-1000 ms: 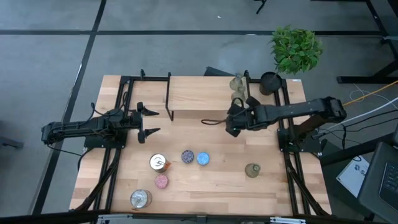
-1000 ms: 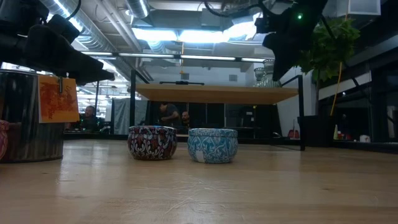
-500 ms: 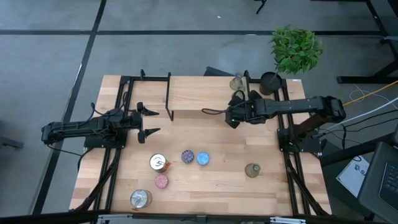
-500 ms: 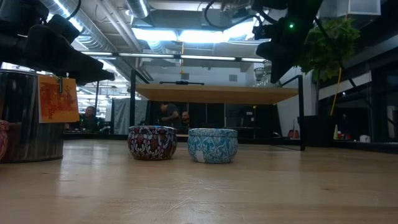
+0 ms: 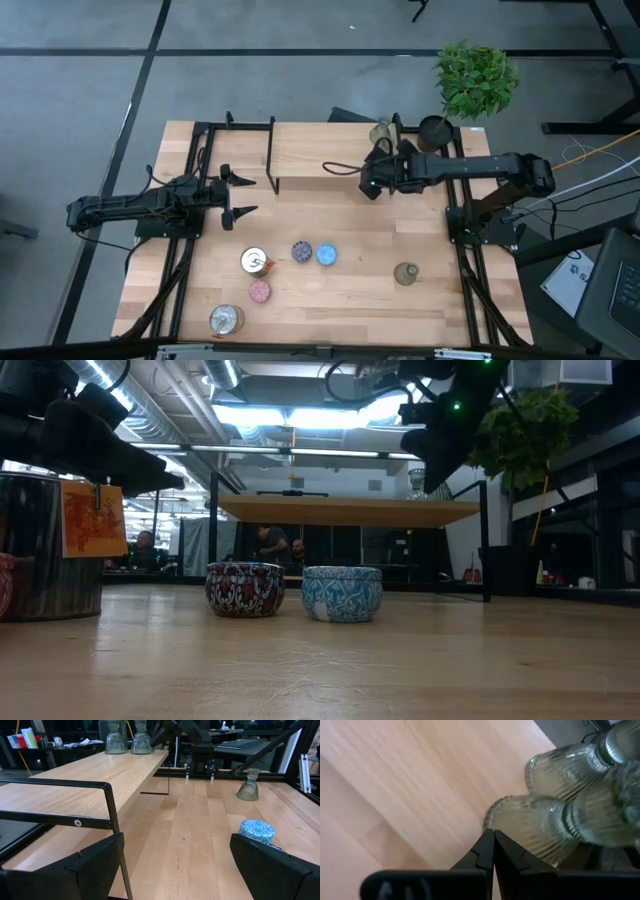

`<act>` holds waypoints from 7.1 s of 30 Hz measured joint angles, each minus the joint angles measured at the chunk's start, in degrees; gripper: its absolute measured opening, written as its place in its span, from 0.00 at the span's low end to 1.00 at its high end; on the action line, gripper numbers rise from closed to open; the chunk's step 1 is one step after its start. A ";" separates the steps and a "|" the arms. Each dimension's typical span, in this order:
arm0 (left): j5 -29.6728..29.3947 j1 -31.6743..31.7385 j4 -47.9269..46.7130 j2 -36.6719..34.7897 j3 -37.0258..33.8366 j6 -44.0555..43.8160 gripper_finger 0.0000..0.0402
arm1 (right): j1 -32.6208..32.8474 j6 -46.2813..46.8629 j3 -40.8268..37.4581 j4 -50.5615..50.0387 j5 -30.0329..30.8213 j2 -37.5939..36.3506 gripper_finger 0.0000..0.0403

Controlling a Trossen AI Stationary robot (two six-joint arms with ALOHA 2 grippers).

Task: Pick & Place candle stick holders
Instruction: Put the top transparent glass candle holder on the shelf aligned with the other transparent glass candle holder, then put the transparent glass candle holder on the shelf aligned with the other transparent glass candle holder

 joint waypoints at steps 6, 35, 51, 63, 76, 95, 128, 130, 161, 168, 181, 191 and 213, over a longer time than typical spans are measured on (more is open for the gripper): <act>0.00 0.00 0.00 -0.01 0.02 0.00 0.90 | -2.14 -1.46 0.00 0.41 -0.04 0.02 0.03; 0.00 -0.01 0.02 -0.02 0.01 0.00 0.90 | -2.79 -3.78 -0.02 -4.39 -4.21 -0.98 0.03; 0.00 -0.01 0.02 0.00 0.01 0.00 0.90 | -5.86 -8.33 -0.02 -2.78 -3.56 -0.96 0.03; 0.00 -0.02 0.02 -0.01 0.00 0.00 0.90 | -3.82 -8.26 -0.02 -1.12 -14.30 -1.83 0.03; 0.00 -0.01 0.02 -0.01 0.02 0.00 0.90 | 4.32 -1.21 -0.02 5.78 -44.71 -10.13 0.03; 0.00 -0.01 0.02 0.00 0.00 0.00 0.90 | 21.94 25.99 0.02 15.84 -49.69 -6.09 0.11; 0.00 -0.01 0.00 -0.01 0.01 0.00 0.90 | 36.56 48.21 0.02 -2.58 -55.57 -0.61 0.42; 0.00 -0.01 0.00 0.00 0.02 0.00 0.90 | 37.71 48.25 0.02 -3.87 -52.86 -0.61 0.42; 0.00 -0.02 0.00 -0.02 0.02 0.00 0.90 | 42.36 48.59 -5.89 -4.64 -41.71 -0.61 0.42; 0.00 0.00 0.00 -0.02 0.01 0.00 0.90 | 42.36 48.72 -8.08 -2.23 -40.02 -0.61 0.42; 0.00 0.00 0.00 0.00 0.02 0.00 0.90 | 42.30 48.70 -10.67 0.70 -40.00 -0.61 0.42; 0.00 -0.02 0.00 0.00 0.00 0.00 0.90 | 42.27 49.94 -10.67 3.50 -34.60 -0.61 0.42; 0.00 -0.02 0.00 -0.01 0.01 0.00 0.90 | 42.27 54.51 -10.64 -0.01 -34.65 -0.61 0.13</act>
